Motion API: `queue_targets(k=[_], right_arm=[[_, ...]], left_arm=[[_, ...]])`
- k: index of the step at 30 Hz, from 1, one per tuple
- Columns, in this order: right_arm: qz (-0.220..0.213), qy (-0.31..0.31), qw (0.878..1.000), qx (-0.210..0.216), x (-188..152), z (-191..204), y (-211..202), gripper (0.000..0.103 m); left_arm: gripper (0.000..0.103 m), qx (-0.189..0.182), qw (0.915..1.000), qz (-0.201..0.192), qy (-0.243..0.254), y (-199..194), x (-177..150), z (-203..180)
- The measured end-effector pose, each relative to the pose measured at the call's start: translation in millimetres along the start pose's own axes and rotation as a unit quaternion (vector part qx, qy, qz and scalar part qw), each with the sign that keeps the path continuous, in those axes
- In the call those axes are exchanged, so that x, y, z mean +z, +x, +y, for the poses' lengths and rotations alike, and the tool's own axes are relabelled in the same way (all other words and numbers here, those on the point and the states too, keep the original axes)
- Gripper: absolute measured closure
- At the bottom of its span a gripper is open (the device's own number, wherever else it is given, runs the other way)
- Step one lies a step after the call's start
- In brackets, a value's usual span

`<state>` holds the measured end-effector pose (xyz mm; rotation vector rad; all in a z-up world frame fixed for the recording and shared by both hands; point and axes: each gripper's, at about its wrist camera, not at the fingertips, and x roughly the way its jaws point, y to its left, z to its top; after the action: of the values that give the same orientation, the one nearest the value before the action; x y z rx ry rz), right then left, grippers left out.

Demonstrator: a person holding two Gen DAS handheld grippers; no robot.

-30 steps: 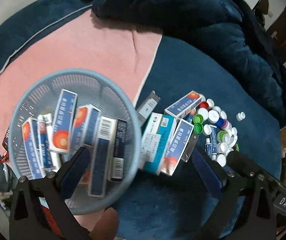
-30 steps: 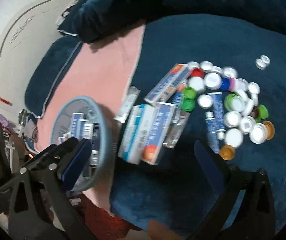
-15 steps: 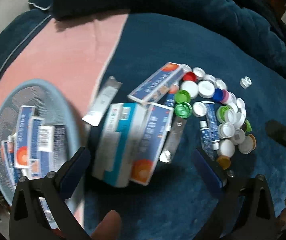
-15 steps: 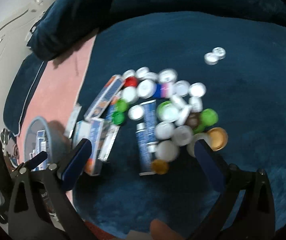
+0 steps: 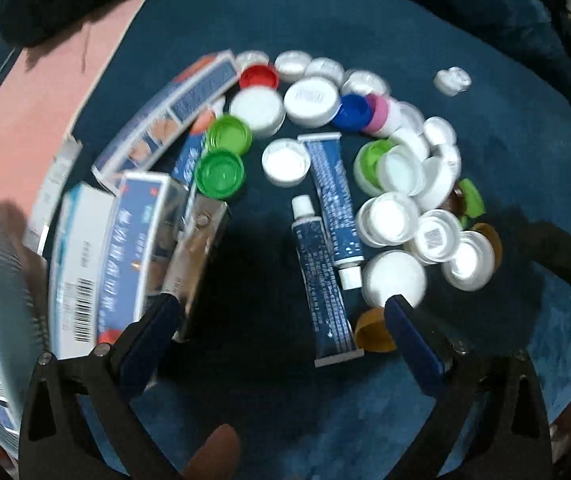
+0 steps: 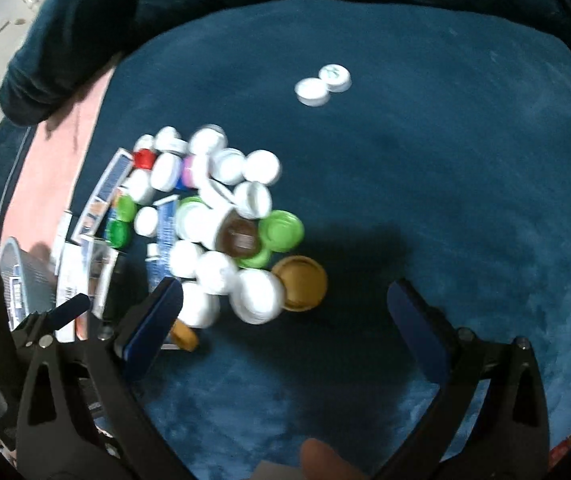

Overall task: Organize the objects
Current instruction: 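Grasp the small black box with the left tool and lift it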

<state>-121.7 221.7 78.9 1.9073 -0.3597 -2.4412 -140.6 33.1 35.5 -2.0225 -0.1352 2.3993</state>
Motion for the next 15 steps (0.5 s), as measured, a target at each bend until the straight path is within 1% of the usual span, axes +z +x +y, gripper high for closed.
queue_targets(k=[3, 5, 8, 15], right_arm=[[0.002, 0.008, 1.000, 0.001, 0.6, -6.8, 0.3, 0.000], [0.003, 0.011, 1.000, 0.003, 1.9, -8.1, 0.8, 0.000], [0.008, 0.013, 1.000, 0.006, 3.2, -8.6, 5.9, 0.000], [0.033, 0.012, 0.999, 0.007, 4.6, -3.3, 25.4, 0.000]], left_arm=[[0.001, 0.024, 0.9995, 0.001, -0.019, 11.0, 2.3, 3.8], [0.000, 0.049, 0.9988, -0.003, -0.011, 16.8, 3.5, 2.5], [0.000, 0.080, 0.9967, 0.004, 0.013, 26.6, 3.3, -3.0], [0.000, 0.075, 0.9971, -0.001, 0.009, 28.2, 2.5, -4.2]])
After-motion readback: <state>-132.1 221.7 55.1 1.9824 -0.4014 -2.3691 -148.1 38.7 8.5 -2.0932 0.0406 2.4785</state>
